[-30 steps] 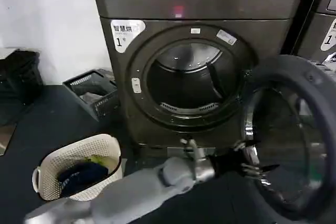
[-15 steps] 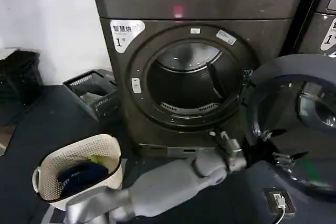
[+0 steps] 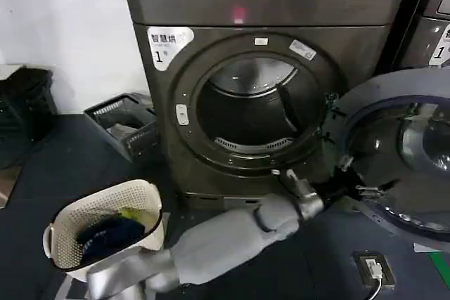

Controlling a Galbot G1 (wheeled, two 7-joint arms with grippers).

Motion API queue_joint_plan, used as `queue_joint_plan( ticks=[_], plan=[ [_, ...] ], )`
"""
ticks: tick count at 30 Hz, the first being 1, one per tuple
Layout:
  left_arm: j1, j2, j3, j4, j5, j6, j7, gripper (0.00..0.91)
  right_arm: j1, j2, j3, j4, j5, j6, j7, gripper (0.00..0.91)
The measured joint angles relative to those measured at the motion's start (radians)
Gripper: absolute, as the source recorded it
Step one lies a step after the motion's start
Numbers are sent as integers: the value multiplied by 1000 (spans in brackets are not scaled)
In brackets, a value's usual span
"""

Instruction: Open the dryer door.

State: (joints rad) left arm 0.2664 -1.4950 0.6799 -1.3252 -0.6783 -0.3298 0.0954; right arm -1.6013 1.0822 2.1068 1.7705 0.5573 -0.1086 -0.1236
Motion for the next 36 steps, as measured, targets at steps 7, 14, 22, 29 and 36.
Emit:
queue_joint_plan(
  ticks=[7, 14, 22, 29, 36],
  plan=[
    [37, 152, -20, -156, -5, -14, -61, 907, 19, -19, 3, -15, -3, 12, 5, 907],
    [79, 408, -40, -376, -46, -1, -56, 907, 46, -32, 25, -27, -80, 41, 25, 907],
    [140, 782, -62, -543, -22, 0, -25, 907, 81, -66, 23, -56, -131, 65, 26, 907],
    [114, 1053, -56, -574, 12, 99, 27, 907, 119, -77, -8, -73, -199, 99, 17, 907],
    [121, 1245, -61, -519, 146, 167, 108, 907, 152, -100, -16, -87, -258, 124, 16, 907]
  ],
)
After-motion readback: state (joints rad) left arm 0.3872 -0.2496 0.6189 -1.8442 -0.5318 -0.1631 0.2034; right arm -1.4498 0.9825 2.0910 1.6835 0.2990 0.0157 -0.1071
